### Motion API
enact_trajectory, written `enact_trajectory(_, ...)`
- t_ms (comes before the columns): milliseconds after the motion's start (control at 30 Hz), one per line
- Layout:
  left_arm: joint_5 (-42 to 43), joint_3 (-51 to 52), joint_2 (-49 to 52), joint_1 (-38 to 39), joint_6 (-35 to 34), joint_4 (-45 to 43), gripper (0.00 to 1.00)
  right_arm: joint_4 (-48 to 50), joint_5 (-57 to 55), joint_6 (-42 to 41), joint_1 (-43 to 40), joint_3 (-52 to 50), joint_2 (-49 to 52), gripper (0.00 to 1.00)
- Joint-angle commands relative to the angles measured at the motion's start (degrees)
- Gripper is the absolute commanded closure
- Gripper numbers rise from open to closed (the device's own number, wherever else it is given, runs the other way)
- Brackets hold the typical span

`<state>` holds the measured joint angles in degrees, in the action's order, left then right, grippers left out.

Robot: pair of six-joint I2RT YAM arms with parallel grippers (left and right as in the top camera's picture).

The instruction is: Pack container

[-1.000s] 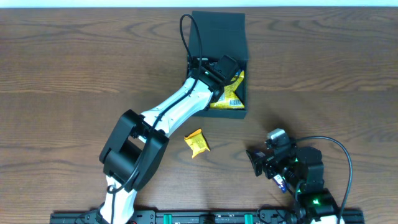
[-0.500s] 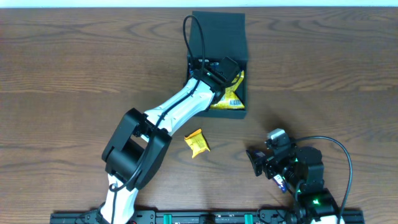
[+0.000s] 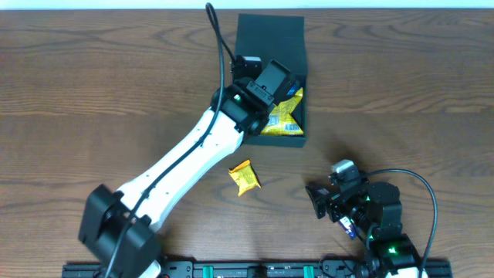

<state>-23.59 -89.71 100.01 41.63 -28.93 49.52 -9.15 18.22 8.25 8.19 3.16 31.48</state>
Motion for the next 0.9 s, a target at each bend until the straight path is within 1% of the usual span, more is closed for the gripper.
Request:
enact_trajectory(0,-1.2,-0.1,-3.7,-0.1,5.2,1.5,0.27,0.0,0.0,0.6,-0.4,-0.2,-0.1,0.01)
enact_trajectory(33,-1.2,-0.1,-4.6,-0.4,6.2,2.1,0.19,0.0,0.0,0.6,-0.4,-0.2,-0.1,0.01)
enact_trajectory(133,-1.2,0.3,-7.1,-1.2,8.3,3.4,0.10,0.0,0.0,0.6,-0.4,-0.2,-0.1,0.01)
enact_trajectory(167,-1.2,1.0,-8.2,-1.6,9.3,3.5,0.05,0.0,0.0,0.6,-0.4,-0.2,-0.1,0.01)
enact_trajectory(367,-0.3,8.5,-16.3,-4.5,14.3,1.6,0.05,0.0,0.0,0.6,-0.4,-0.2,-0.1,0.01)
enact_trajectory(433,1.9,11.7,-20.0,-6.1,17.9,0.7,0.05,0.0,0.0,0.6,-0.4,-0.2,-0.1,0.01)
enact_trajectory(467,6.2,13.7,-22.7,-7.7,23.0,0.5,0.04,0.0,0.0,0.6,-0.4,-0.2,-0.1,0.01)
enact_trajectory(500,9.8,15.0,-24.5,-9.0,26.7,0.6,0.04,0.0,0.0,0.6,-0.4,-0.2,-0.1,0.01)
enact_trajectory(567,15.5,18.1,-28.4,-12.1,31.1,0.6,0.05,0.0,0.0,0.6,-0.4,-0.2,-0.1,0.01)
enact_trajectory(633,17.6,21.0,-31.8,-15.1,31.1,0.5,0.05,0.0,0.0,0.6,-0.4,-0.2,-0.1,0.01)
enact_trajectory(700,17.7,24.4,-35.6,-18.5,31.2,0.5,0.05,0.0,0.0,0.6,-0.4,-0.2,-0.1,0.01)
enact_trajectory(767,19.4,28.1,-39.7,-21.5,32.4,-1.3,0.05,0.0,0.0,0.6,-0.4,-0.2,-0.1,0.01)
enact_trajectory(833,26.1,31.0,-43.6,-24.1,36.0,-2.4,0.05,0.0,0.0,0.6,-0.4,-0.2,-0.1,0.01)
enact_trajectory(867,30.8,32.6,-45.7,-25.7,37.1,-2.9,0.04,0.0,0.0,0.6,-0.4,-0.2,-0.1,0.01)
